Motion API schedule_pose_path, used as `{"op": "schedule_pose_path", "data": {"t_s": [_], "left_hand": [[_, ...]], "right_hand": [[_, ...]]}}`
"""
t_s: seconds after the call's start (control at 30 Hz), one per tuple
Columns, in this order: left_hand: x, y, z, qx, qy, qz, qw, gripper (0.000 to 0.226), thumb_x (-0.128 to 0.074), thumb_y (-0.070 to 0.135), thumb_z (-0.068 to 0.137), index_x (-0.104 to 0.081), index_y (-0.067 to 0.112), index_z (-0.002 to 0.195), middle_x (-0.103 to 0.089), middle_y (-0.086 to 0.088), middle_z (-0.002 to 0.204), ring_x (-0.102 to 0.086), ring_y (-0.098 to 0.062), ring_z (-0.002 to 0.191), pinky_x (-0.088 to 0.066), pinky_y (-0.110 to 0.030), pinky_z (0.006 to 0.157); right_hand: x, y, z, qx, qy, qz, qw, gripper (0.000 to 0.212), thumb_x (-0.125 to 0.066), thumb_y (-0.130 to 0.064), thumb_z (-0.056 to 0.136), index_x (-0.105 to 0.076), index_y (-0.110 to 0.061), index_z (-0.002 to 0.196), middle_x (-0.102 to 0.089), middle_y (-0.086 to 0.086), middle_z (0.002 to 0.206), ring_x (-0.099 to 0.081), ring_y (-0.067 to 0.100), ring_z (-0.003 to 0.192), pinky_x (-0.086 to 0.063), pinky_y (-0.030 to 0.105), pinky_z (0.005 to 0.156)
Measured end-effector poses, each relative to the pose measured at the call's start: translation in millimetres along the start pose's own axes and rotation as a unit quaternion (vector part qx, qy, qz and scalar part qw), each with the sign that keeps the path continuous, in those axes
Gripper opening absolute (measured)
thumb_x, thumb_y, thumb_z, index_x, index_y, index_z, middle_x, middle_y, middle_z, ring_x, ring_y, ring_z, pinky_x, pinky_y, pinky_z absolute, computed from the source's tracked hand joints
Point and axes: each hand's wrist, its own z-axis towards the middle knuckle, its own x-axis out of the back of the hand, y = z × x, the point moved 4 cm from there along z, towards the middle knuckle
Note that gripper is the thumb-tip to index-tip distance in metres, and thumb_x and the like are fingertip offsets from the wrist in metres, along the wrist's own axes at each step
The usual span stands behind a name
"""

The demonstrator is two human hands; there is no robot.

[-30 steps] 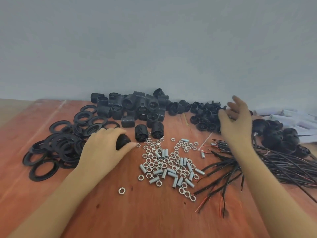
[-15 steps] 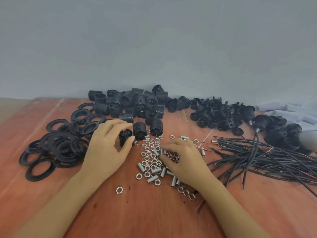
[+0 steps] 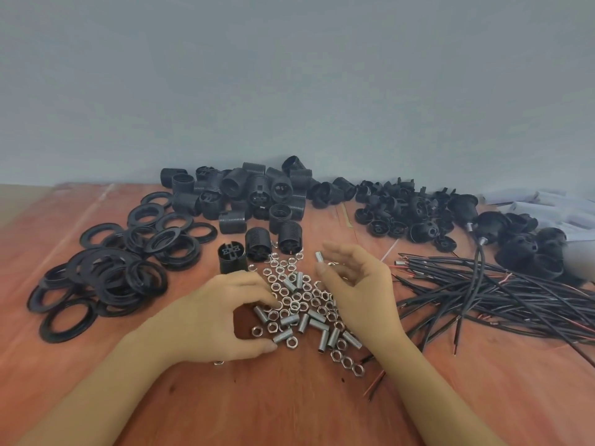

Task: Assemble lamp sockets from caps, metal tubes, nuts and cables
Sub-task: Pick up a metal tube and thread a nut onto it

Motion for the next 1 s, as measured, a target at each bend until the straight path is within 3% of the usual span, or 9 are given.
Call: {"op": "schedule_pose_path", "data": {"t_s": [0.13, 0.23, 0.43, 0.67, 1.0], "left_hand": [[6, 0, 2, -0.013, 0.016, -0.001, 1.000, 0.024, -0.079, 0.041, 0.077, -0.076, 0.024, 0.093, -0.062, 0.020, 0.101, -0.059, 0.005, 0.096, -0.046, -0.014, 0.085], [6, 1, 3, -0.016, 0.027, 0.008, 0.999, 0.014, -0.080, 0.029, 0.080, -0.076, 0.022, 0.092, -0.064, 0.016, 0.097, -0.061, 0.003, 0.090, -0.050, -0.019, 0.079], [-2, 10, 6, 0.025, 0.075, 0.078, 0.994, 0.031, -0.069, 0.042, 0.086, -0.073, 0.024, 0.110, -0.062, 0.014, 0.105, -0.057, -0.005, 0.096, -0.047, -0.023, 0.086], [-11, 12, 9, 0.116, 0.097, 0.052, 0.987, 0.012, -0.072, 0.032, 0.083, -0.073, 0.029, 0.094, -0.057, 0.018, 0.094, -0.053, -0.005, 0.088, -0.043, -0.023, 0.079], [-22, 9, 11, 0.192, 0.100, 0.024, 0.976, 0.010, -0.069, 0.041, 0.084, -0.059, 0.041, 0.085, -0.050, 0.021, 0.096, -0.048, 0.000, 0.089, -0.036, -0.024, 0.083]], "right_hand": [[-2, -1, -1, -0.017, -0.014, 0.040, 0.999, 0.029, -0.078, -0.010, 0.080, -0.068, -0.027, 0.101, -0.075, -0.014, 0.088, -0.071, 0.003, 0.081, -0.054, 0.013, 0.072], [-5, 0, -2, -0.019, -0.023, 0.034, 0.999, 0.026, -0.079, -0.007, 0.080, -0.070, -0.027, 0.094, -0.076, -0.013, 0.088, -0.072, 0.005, 0.080, -0.054, 0.015, 0.072], [-8, -1, -4, -0.007, -0.029, 0.018, 0.999, 0.024, -0.077, -0.009, 0.083, -0.070, -0.030, 0.092, -0.075, -0.012, 0.089, -0.071, 0.006, 0.082, -0.057, 0.020, 0.077], [-11, -1, -5, 0.001, -0.035, 0.020, 0.999, 0.024, -0.076, -0.007, 0.083, -0.069, -0.028, 0.092, -0.075, -0.012, 0.088, -0.071, 0.005, 0.081, -0.055, 0.018, 0.073], [-16, 0, -7, 0.007, -0.038, -0.002, 0.999, 0.024, -0.074, -0.006, 0.085, -0.070, -0.028, 0.092, -0.074, -0.008, 0.091, -0.069, 0.004, 0.080, -0.055, 0.019, 0.073]]}}
